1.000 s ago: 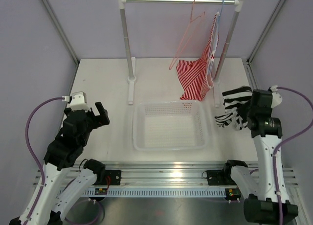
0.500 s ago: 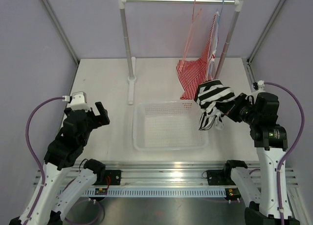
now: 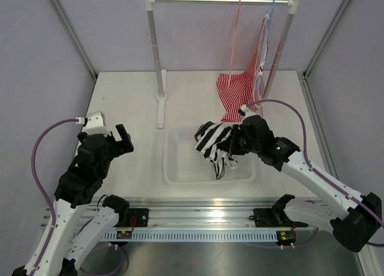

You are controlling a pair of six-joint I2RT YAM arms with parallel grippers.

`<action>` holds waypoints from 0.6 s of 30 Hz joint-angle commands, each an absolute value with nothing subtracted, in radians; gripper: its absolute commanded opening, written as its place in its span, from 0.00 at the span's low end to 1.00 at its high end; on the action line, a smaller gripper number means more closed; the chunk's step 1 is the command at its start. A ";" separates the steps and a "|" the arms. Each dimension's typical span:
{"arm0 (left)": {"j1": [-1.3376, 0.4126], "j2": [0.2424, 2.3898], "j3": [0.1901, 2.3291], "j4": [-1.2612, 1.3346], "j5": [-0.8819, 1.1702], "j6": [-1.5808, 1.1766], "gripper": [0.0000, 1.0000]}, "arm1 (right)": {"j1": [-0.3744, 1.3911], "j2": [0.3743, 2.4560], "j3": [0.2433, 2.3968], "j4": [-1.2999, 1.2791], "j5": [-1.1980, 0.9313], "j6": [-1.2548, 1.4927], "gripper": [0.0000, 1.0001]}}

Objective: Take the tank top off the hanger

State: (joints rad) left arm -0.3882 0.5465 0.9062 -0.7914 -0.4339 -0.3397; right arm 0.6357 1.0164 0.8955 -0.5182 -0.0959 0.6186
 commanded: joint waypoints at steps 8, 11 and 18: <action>-0.377 0.568 0.910 -0.764 -0.480 -0.339 0.99 | 0.782 1.206 0.900 -0.395 0.188 0.604 0.83; -0.364 0.574 0.911 -0.767 -0.500 -0.344 0.99 | 0.782 1.163 0.969 -0.475 0.270 0.557 0.99; -0.244 0.562 0.917 -0.747 -0.494 -0.327 0.99 | 0.781 0.993 1.072 -0.747 0.607 0.468 1.00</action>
State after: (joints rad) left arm -0.2893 0.5674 0.9062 -0.7918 -0.4786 -0.3393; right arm 0.7788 1.0904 1.0142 -0.6094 0.3630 0.5213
